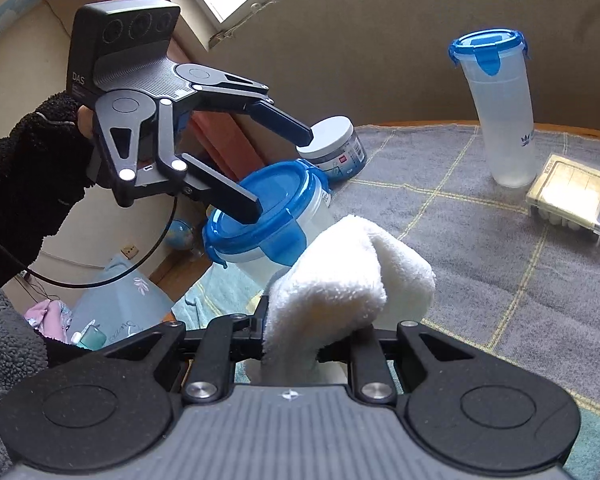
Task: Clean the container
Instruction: 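Rub the white cloth along the cup side with the right tool while the left tool holds it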
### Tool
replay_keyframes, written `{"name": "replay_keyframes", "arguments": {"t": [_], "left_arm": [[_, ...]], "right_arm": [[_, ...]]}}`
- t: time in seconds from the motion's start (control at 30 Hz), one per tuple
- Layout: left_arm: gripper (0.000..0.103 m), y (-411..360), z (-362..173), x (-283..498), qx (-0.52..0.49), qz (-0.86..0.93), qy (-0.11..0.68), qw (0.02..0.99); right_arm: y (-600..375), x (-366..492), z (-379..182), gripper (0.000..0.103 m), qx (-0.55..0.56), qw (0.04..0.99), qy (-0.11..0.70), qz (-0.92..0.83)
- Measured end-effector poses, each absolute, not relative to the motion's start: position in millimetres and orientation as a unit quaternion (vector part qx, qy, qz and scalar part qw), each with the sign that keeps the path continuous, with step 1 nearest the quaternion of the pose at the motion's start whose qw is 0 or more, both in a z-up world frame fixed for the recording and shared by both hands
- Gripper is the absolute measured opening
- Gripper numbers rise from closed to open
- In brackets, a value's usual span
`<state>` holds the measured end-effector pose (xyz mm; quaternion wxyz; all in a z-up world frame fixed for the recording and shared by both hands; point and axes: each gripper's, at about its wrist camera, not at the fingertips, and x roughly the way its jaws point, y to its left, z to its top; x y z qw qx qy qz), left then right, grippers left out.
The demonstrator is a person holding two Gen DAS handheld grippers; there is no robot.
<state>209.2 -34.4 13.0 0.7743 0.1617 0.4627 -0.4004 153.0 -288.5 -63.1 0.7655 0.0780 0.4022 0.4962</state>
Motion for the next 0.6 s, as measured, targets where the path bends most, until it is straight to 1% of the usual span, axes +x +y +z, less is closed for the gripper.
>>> {"name": "replay_keyframes", "arguments": {"t": [0.4, 0.6], "left_arm": [[0.102, -32, 15, 208, 0.175, -0.397, 0.467, 0.770], [0.102, -35, 17, 206, 0.184, -0.394, 0.464, 0.771]], "right_arm": [[-279, 170, -104, 0.023, 0.090, 0.742, 0.455, 0.484], [-286, 155, -74, 0.023, 0.092, 0.758, 0.413, 0.496]]}}
